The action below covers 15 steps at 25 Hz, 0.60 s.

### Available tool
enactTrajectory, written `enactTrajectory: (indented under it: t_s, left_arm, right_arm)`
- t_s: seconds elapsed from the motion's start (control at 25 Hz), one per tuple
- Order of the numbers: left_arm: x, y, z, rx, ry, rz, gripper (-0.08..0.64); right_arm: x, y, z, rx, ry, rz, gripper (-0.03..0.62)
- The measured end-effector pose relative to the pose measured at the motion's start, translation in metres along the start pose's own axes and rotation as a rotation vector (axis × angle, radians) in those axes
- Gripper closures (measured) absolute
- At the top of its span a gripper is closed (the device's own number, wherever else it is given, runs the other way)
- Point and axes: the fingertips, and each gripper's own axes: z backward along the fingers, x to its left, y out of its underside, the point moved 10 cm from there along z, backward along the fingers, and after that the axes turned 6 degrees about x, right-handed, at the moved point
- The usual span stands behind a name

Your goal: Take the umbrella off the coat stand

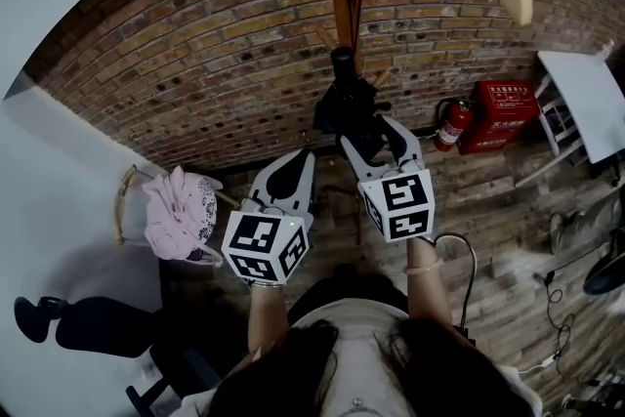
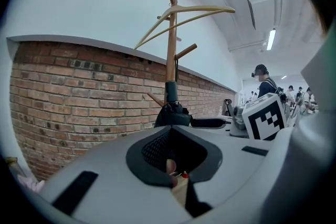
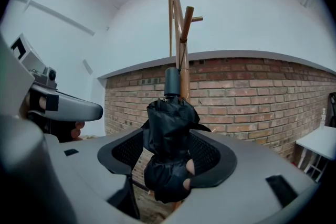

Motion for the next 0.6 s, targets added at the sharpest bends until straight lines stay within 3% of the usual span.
enactTrajectory:
  t_s: [0.6]
  left_arm:
    - [0.024, 0.002, -0.02, 0.026, 0.032, -0.013, 0.551]
  right_arm:
    - [-0.003, 0.011, -0.031, 0.024, 0.017, -0.032, 0.29]
